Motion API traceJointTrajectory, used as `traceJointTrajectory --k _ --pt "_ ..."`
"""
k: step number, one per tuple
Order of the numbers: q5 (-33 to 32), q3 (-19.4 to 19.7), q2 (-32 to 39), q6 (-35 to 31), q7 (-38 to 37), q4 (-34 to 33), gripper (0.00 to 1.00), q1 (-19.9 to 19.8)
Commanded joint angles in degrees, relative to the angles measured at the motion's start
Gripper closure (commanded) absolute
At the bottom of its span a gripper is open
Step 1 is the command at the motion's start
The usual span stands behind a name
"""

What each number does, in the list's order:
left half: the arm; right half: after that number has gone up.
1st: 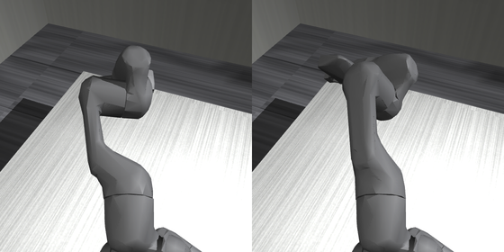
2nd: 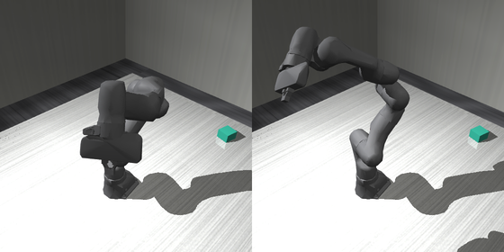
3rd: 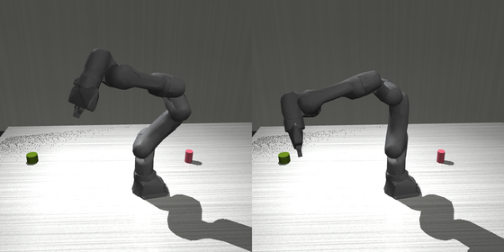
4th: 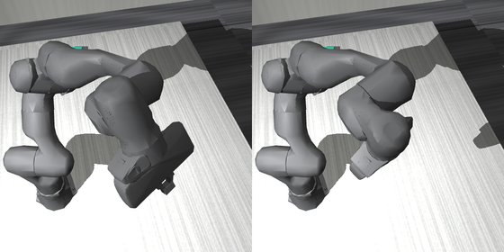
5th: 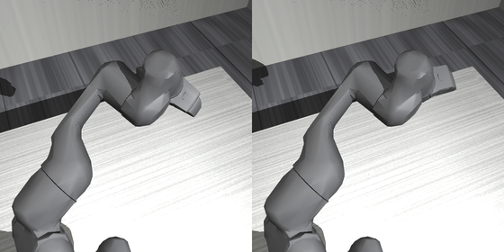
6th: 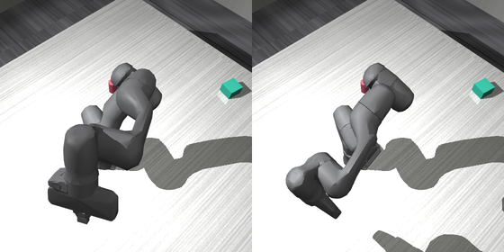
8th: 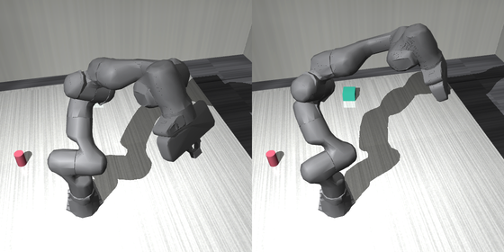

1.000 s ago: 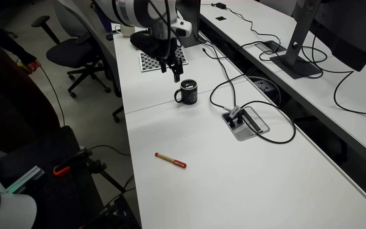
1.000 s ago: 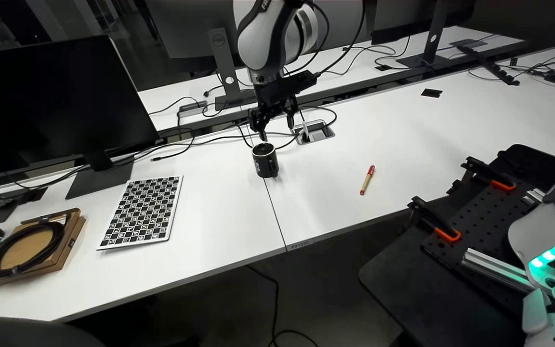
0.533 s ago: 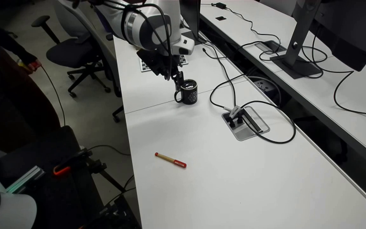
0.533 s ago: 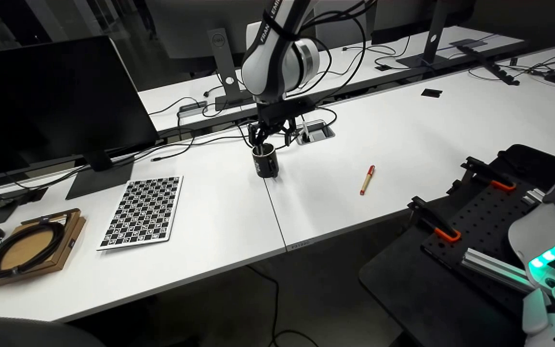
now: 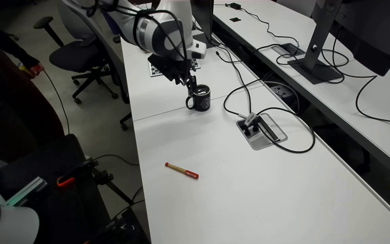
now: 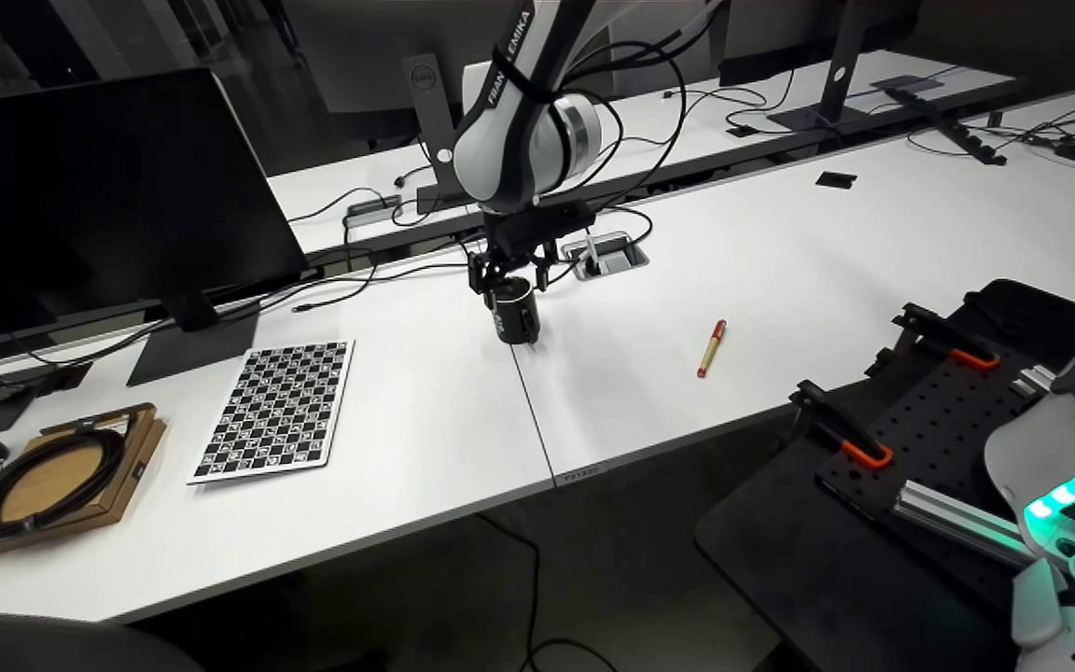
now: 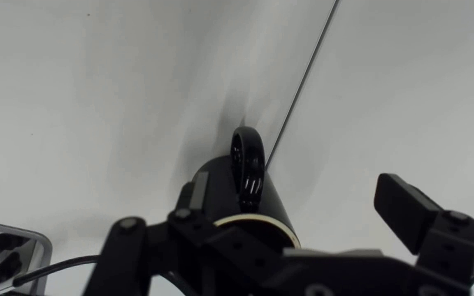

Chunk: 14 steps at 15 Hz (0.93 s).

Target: Make the mug cup lay

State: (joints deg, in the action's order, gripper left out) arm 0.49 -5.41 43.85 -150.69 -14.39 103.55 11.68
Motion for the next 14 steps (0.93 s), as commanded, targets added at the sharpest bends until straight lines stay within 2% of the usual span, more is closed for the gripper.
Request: traceJointTrajectory --k 1,7,14 --pt "-0.5 0.5 3.1 2.4 4.2 -4.8 0.0 0.2" --pt "-2.4 2.7 5.7 5.5 6.3 -8.7 0.0 0.7" --pt "-2.2 2.5 8.5 7.3 6.2 -11.6 0.0 0.5"
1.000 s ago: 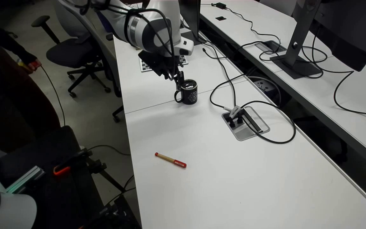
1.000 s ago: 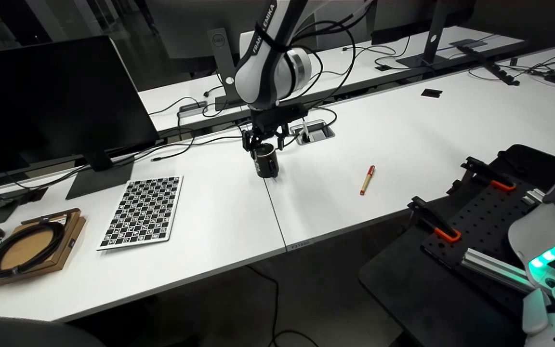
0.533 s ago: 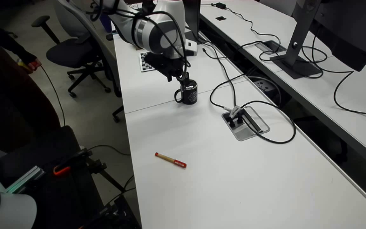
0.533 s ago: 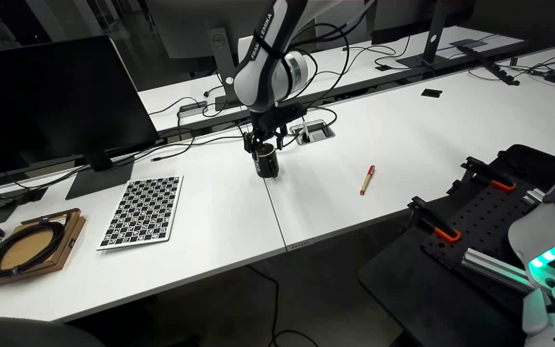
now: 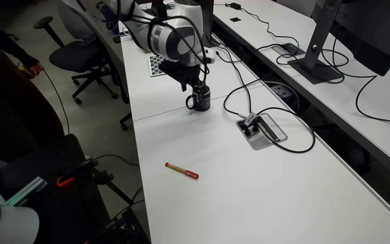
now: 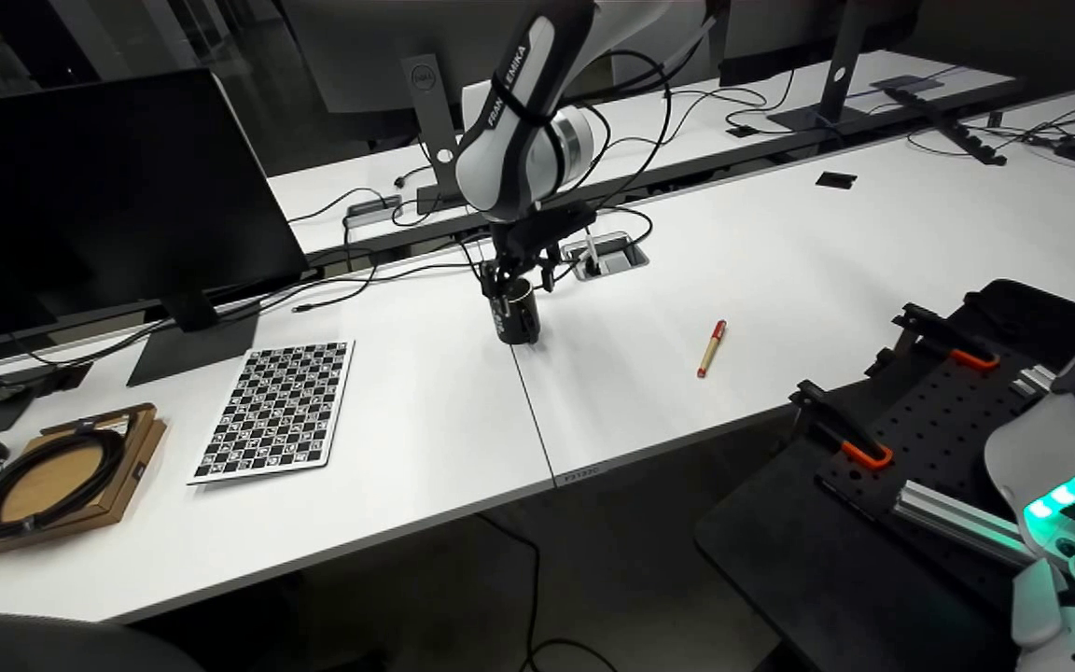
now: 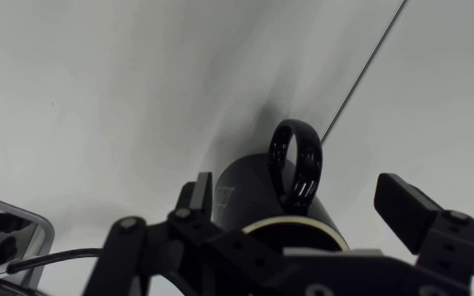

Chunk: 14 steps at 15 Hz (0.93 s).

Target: Make the mug cup lay

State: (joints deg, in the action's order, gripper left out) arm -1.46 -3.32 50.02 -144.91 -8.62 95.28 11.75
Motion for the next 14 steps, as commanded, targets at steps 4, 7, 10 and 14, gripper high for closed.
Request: traceJointTrajectory --k 4,7,10,14 --pt "0.3 0.3 3.6 1.3 0.0 -4.1 0.0 0.3" --pt "0.7 0.0 4.1 1.3 -0.1 -4.5 0.02 0.1" --pt "1.3 -0.5 4.3 1.2 0.0 -4.7 0.29 -0.2" --pt "1.8 -0.8 4.3 1.1 0.1 -4.9 0.57 -0.4"
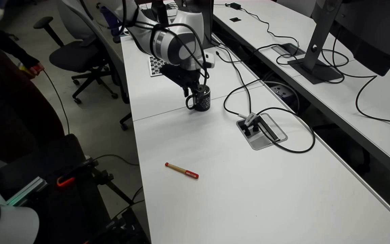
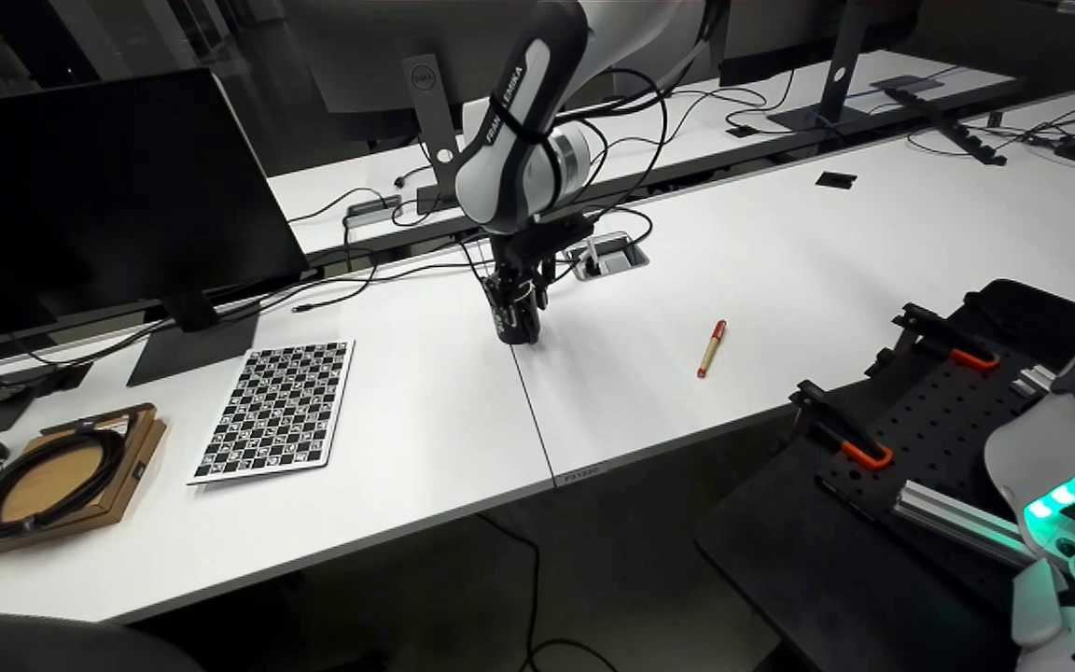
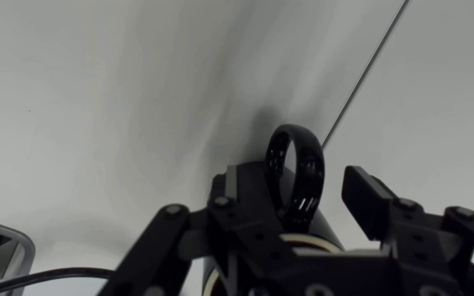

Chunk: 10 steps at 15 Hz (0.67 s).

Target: Make the mug cup lay

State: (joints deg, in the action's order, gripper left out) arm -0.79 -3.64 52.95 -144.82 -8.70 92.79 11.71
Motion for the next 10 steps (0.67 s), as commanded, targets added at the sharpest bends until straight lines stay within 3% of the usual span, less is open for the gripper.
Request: traceJointTrajectory --k 1,6,10 --pt "1.2 -0.5 1.4 1.0 0.2 -2.5 0.66 -0.3" --pt "1.9 -0.9 1.5 1.1 0.3 -2.8 1.0 -0.7" --pt "3.8 -2.5 1.8 1.3 1.5 -3.0 0.95 -2.4"
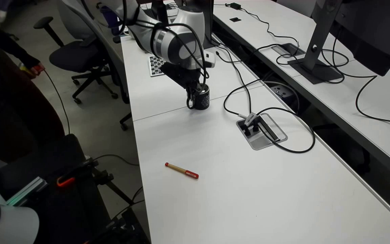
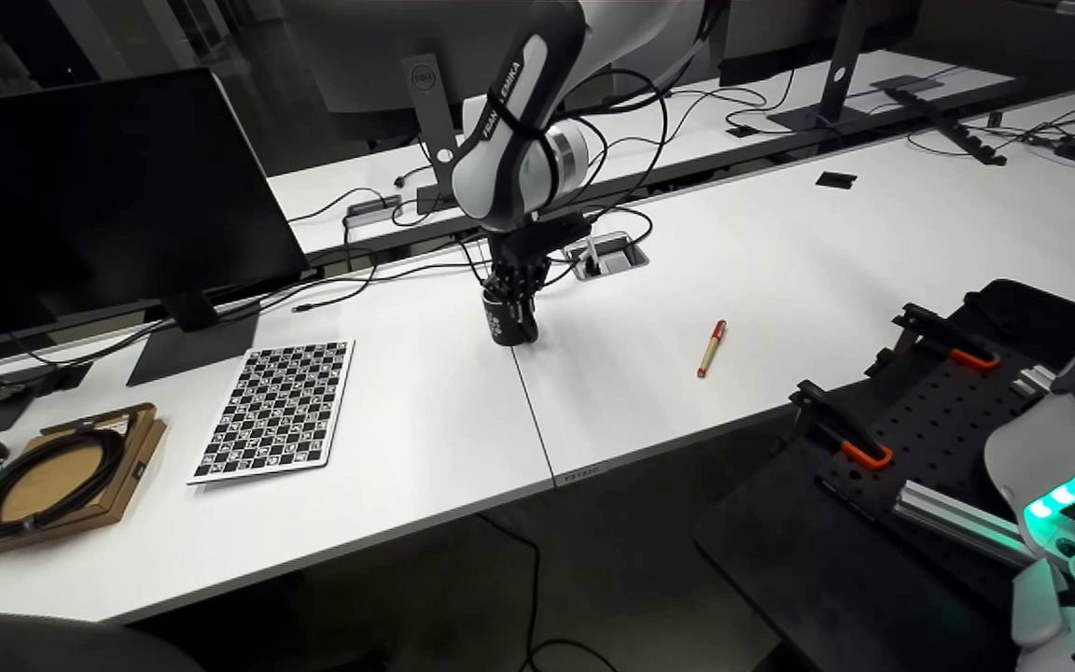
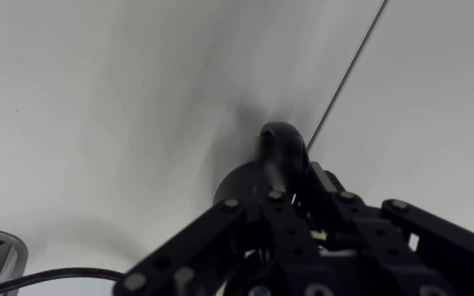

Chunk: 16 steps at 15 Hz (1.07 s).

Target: Make the mug cup lay

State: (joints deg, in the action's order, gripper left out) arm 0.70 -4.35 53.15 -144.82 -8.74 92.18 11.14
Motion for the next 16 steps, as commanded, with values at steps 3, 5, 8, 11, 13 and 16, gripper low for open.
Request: traceJointTrajectory --k 3,5,8,11,13,16 --pt "4.4 -3.6 2.0 1.6 2.7 -2.5 0.95 -3.8" --pt "6.0 -4.6 2.3 1.7 3.3 -2.6 0.95 -5.1" --pt "8.7 -6.9 2.8 2.1 5.6 -2.8 0.95 -8.0" --pt "13.2 -11.0 3.7 2.9 11.0 -3.0 0.95 -12.7" --pt "16.1 -13.2 4.4 3.5 14.4 -3.0 0.95 -15.5" --pt "20.4 -16.0 5.8 4.7 19.3 -3.0 0.95 -19.6"
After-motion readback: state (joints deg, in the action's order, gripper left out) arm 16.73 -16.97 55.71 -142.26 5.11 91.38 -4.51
